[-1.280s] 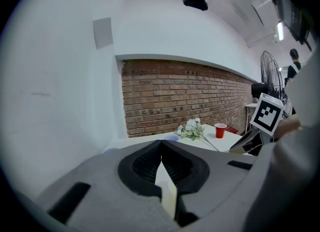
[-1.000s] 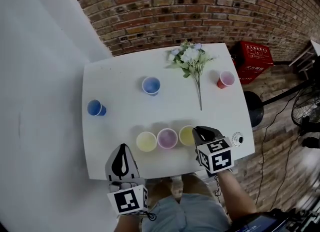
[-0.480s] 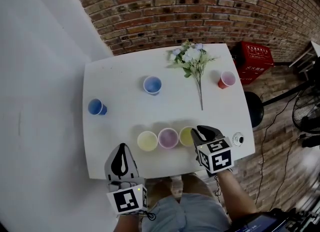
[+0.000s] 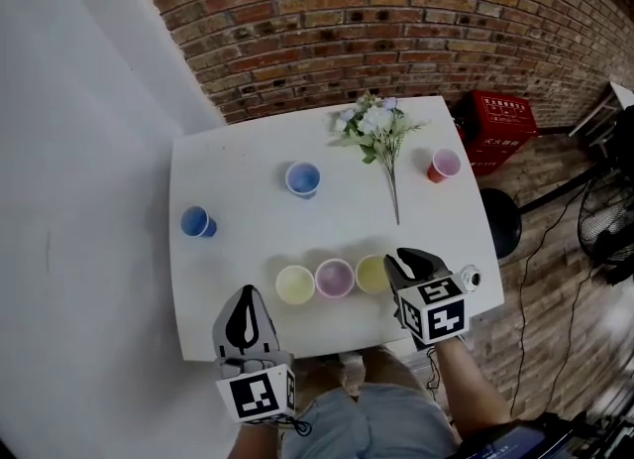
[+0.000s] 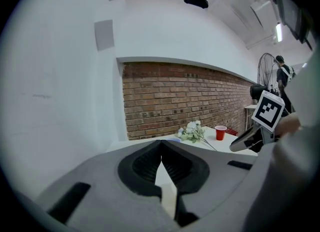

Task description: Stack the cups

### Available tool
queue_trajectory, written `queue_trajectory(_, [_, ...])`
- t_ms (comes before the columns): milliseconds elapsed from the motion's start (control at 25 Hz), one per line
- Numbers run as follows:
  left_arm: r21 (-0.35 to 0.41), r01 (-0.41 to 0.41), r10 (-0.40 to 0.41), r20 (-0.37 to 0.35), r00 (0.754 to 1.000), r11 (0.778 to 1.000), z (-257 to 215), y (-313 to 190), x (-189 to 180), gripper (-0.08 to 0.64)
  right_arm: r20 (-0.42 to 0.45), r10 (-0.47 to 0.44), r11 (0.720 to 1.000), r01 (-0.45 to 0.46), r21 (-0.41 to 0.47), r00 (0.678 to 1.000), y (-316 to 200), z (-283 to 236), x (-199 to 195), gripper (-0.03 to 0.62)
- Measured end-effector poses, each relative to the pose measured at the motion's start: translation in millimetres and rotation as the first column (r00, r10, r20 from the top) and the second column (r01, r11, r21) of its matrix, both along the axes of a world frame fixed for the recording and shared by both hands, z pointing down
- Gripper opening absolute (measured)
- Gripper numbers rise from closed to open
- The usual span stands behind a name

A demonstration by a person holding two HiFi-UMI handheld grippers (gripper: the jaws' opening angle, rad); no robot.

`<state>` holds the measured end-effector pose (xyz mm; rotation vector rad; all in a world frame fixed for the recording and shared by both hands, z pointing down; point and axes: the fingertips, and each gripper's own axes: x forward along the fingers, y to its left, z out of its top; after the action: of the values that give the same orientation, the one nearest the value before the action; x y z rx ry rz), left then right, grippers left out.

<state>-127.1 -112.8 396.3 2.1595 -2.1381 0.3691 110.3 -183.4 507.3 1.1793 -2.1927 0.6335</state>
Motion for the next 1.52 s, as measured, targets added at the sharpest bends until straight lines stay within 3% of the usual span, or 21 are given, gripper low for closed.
queue_trajectory(400, [0.075,-0.118,0.117,0.015,0.993,0.990,-28.7,-10.5,10.6,0.009,0.009,0.131,0.987,-0.131,0.092,0.991,8.9,-34.9,24.2,0.098])
queue_trajectory(640, [0.081,-0.193,0.191,0.030,0.981,0.978,-30.2,-29.1,22.9,0.009,0.010,0.246,0.962,-0.245,0.124,0.969,10.4,-42.3,62.5,0.098])
queue_trajectory(920, [0.071,-0.210,0.208,0.033,0.978,0.975,-22.4,-58.1,54.3,0.009,-0.002,0.292,0.946,-0.289,0.144,0.956,-23.8,-47.2,116.0,0.098])
queue_trajectory(1200, [0.064,-0.123,0.120,0.042,0.992,0.990,-20.8,-80.8,56.4,0.009,-0.019,0.145,0.978,-0.141,0.152,0.989,-87.5,-52.4,92.2,0.098])
queue_trajectory(1360, [0.046,-0.006,0.004,0.043,0.999,0.999,-11.8,-77.2,28.8,0.009,-0.034,-0.003,0.988,0.008,0.152,0.999,-123.9,-47.8,43.9,0.098])
queue_trajectory(1520, [0.013,0.125,-0.126,0.040,0.991,0.992,1.4,-64.8,-7.5,0.009,-0.039,-0.153,0.975,0.157,0.156,0.987,-151.9,-43.4,-16.8,0.098])
